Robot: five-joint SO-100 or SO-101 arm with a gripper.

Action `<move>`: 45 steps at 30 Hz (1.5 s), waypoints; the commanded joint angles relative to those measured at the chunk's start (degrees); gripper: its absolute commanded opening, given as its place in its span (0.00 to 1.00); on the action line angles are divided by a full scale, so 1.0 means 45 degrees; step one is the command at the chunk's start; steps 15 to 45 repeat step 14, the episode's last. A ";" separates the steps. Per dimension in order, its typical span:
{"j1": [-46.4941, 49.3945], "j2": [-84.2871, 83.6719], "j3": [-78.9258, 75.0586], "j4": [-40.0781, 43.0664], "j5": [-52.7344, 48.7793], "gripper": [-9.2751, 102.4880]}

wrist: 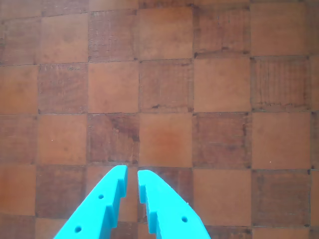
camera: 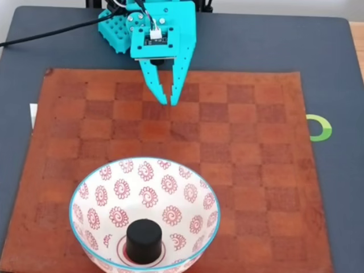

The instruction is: Grasp a black cylinder and put it in a bowl.

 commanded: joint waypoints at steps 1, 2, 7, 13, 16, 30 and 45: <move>0.0098 0.0625 -0.0059 -0.0176 -0.0078 0.09; 0.0098 0.0625 -0.0059 -0.0176 -0.0078 0.09; -0.0020 0.0625 -0.0059 -0.0176 -0.0078 0.09; -0.0020 0.0625 -0.0059 -0.0176 -0.0078 0.09; -0.0020 0.0625 -0.0059 -0.0176 -0.0078 0.09; -0.0020 0.0625 -0.0059 -0.0176 -0.0078 0.09; -0.0020 0.0625 -0.0059 -0.0176 -0.0078 0.09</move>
